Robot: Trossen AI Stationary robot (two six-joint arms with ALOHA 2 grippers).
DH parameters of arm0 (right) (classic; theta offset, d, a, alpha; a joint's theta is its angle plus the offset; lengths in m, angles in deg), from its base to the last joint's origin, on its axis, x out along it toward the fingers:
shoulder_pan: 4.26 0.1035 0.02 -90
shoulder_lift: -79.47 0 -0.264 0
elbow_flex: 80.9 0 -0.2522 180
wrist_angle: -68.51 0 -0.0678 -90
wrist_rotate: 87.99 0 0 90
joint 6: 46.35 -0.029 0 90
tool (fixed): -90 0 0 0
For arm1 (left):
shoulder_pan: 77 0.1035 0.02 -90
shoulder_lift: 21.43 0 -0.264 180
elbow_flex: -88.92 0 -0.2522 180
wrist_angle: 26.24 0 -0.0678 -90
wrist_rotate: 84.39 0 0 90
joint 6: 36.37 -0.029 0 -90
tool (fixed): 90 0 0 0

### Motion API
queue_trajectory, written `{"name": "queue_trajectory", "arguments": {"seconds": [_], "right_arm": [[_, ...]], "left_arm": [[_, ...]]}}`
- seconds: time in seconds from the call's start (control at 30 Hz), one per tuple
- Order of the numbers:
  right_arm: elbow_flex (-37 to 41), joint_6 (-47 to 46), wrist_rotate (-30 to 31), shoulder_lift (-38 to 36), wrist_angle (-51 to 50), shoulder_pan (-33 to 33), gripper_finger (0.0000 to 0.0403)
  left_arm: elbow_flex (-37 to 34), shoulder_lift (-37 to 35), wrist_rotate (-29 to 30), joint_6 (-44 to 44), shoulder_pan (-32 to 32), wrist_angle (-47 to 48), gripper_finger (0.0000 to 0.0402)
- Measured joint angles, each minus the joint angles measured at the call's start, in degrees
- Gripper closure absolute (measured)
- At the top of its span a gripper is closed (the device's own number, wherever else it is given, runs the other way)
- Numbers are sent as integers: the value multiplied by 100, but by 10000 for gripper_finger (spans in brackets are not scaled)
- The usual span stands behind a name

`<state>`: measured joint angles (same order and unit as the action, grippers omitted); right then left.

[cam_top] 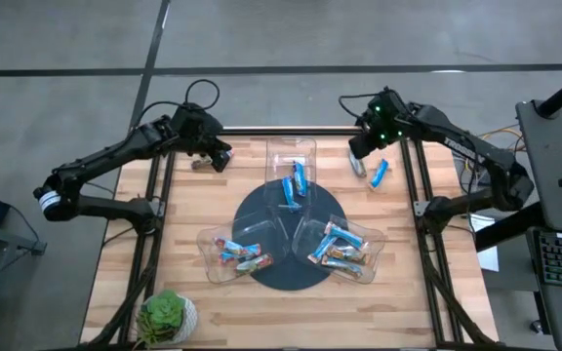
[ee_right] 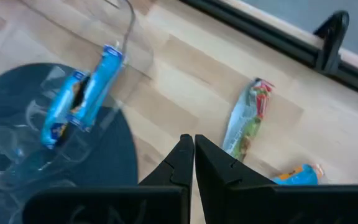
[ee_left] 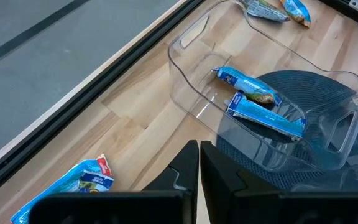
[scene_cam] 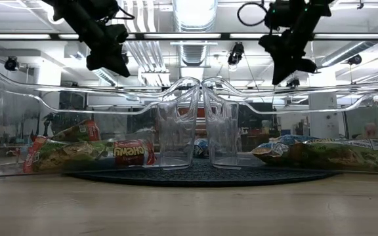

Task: Pick and place Granola Bars by type
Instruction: Put the red granola bar into the left transparent bin

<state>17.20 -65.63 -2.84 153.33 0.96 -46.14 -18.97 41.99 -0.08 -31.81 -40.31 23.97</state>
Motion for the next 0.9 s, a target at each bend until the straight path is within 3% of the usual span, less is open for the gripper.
{"name": "queue_trajectory", "arguments": {"seconds": [0.37, 0.9], "right_arm": [[37, -4, -10, 841, -93, -208, 383], [0, -26, 383, 2161, -19, -406, 196]], "left_arm": [[0, 0, 0, -4, 0, 0, 401], [0, -1, 0, 42, 0, 0, 401]]}}
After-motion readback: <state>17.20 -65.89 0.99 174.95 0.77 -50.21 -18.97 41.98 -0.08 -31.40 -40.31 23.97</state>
